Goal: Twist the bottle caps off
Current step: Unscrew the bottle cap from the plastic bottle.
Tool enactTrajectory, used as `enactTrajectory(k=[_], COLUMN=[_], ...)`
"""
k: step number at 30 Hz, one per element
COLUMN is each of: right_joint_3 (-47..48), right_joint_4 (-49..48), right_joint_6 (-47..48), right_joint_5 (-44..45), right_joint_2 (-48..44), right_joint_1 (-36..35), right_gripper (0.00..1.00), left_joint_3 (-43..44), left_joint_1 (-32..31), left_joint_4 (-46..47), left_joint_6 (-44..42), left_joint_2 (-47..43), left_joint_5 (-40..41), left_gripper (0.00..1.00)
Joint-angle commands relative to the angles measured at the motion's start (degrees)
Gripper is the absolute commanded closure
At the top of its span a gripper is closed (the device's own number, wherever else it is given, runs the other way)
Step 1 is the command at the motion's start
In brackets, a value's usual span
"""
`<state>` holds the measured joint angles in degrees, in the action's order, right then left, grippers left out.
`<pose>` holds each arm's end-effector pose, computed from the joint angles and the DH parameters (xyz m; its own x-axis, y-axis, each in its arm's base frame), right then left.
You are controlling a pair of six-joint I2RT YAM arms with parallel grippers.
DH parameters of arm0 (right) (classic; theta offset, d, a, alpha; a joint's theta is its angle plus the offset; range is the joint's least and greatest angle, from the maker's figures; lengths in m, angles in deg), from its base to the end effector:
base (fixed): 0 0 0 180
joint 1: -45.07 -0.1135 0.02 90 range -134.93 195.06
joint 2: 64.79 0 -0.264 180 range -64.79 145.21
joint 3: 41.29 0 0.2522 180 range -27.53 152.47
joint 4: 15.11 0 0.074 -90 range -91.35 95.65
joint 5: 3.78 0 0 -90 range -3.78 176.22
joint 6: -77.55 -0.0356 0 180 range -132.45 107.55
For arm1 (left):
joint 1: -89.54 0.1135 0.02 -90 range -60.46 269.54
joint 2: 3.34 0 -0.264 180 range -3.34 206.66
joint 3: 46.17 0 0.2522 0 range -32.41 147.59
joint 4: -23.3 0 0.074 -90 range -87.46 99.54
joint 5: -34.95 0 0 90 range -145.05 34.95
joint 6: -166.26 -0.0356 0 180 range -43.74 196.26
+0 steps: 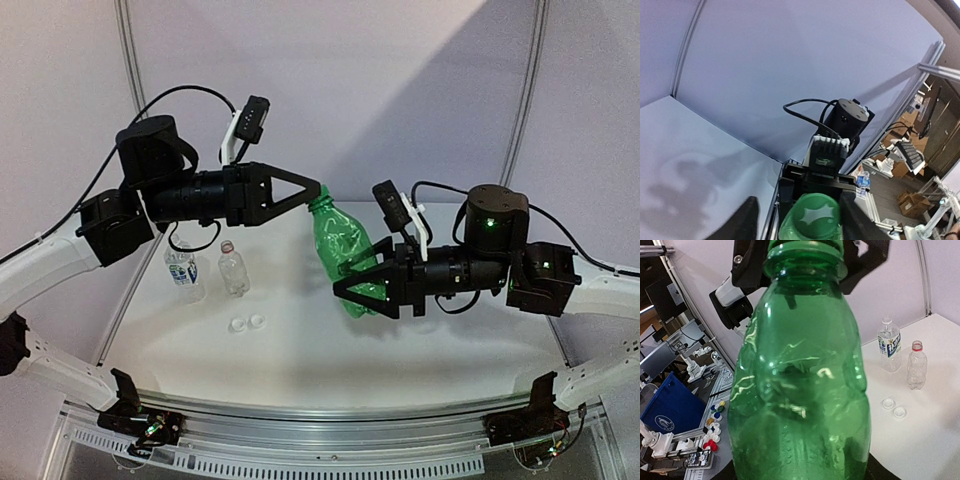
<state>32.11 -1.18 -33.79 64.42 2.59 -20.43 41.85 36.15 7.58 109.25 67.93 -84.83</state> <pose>0.1021 0.2560 0.3689 -0.4161 -0.0983 -0.9040 -0.9083 0.0924 0.4080 0.1537 -0.2366 0.4381 -0.5316 -0.0769 -0.8435 0.8386 0.0919 -0.5369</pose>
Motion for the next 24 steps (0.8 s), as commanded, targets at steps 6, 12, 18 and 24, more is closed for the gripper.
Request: enactTrajectory(k=[6, 12, 18, 24], right_joint_3=[2.16, 4.54, 10.69, 11.77], right_joint_4=[-0.25, 5.39, 17.53, 19.9], right_joint_6=[0.12, 2.49, 6.94, 8.55], right_joint_5=[-0.88, 6.83, 23.82, 28.45], right_joint_2=[0.3, 1.14, 5.21, 6.72], right_joint_1=[0.07, 0.1, 0.09, 0.1], right_gripper=[1.0, 1.0, 1.0, 1.0], left_joint_3=[1.48, 4.3, 11.23, 14.68], left_joint_1=[-1.45, -2.09, -5.12, -6.71], left_joint_4=[0.1, -6.71, -19.34, -24.13], left_joint_6=[-0.23, 3.28, 13.99, 19.69], left_joint_2=[0.89, 2.53, 6.3, 9.37], left_joint_5=[-0.39, 6.51, 22.85, 27.3], left_gripper=[0.78, 0.84, 0.87, 0.86])
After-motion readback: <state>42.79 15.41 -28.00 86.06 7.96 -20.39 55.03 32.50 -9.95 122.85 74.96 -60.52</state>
